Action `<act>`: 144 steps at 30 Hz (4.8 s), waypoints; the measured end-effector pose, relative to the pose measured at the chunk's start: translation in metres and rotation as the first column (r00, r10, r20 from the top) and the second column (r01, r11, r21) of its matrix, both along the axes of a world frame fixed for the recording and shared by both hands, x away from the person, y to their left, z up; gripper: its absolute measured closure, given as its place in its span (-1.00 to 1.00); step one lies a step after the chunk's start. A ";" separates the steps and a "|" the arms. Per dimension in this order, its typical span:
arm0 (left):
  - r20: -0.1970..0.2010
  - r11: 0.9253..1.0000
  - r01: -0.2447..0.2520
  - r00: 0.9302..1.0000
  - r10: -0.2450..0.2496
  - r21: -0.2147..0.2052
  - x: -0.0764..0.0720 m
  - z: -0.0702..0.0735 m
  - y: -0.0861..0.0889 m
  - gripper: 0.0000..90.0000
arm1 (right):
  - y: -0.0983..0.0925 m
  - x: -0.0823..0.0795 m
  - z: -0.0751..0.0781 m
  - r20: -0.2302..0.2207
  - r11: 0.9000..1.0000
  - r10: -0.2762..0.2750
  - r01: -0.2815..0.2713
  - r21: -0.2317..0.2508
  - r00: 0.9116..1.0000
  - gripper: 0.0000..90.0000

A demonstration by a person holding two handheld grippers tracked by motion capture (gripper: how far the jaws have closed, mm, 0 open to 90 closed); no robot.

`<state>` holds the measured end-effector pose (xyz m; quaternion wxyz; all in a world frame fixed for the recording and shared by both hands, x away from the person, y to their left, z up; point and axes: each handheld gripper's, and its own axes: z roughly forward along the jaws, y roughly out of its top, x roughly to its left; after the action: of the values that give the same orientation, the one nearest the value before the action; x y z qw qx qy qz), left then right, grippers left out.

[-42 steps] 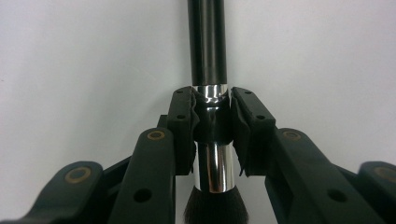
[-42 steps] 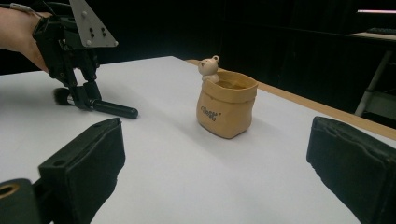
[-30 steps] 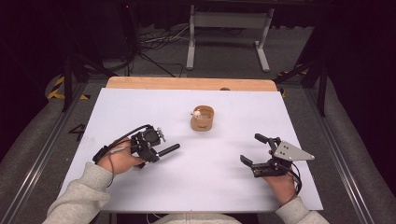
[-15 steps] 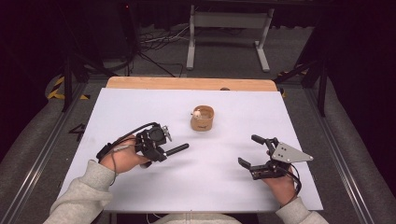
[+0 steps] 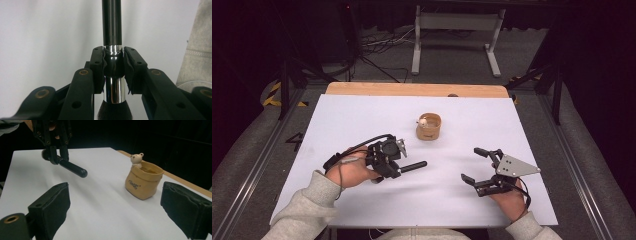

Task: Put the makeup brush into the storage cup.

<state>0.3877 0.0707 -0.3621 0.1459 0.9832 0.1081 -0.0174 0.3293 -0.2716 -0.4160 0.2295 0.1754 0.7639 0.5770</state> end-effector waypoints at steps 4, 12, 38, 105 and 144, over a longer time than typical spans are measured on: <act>0.017 0.999 0.048 0.999 -0.048 0.013 -0.007 0.003 -0.011 0.58 | 0.007 -0.001 -0.001 -0.004 0.999 0.031 -0.031 -0.011 1.000 -0.79; 0.029 0.995 0.095 0.995 -0.096 0.014 -0.012 0.006 -0.023 0.58 | 0.018 0.000 -0.002 -0.020 0.997 0.080 -0.081 -0.019 0.997 -0.74; 0.036 0.981 0.195 0.980 -0.195 0.021 -0.025 0.002 -0.044 0.58 | 0.054 0.007 -0.014 -0.098 0.955 0.283 -0.290 -0.070 0.954 -0.37; 0.060 0.979 0.203 0.978 -0.200 -0.034 -0.026 0.003 -0.042 0.00 | 0.073 0.013 -0.006 -0.255 0.863 0.398 -0.454 -0.221 0.881 0.66; 0.047 0.939 0.108 0.994 -0.098 -0.327 -0.022 -0.015 0.005 -0.10 | 0.054 0.013 -0.001 -0.223 0.881 0.391 -0.433 -0.191 0.893 0.66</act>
<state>0.3655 0.0755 -0.3772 0.3082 0.9496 0.0499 -0.0281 0.3424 -0.2179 -0.4171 0.0510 0.0306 0.8641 0.4997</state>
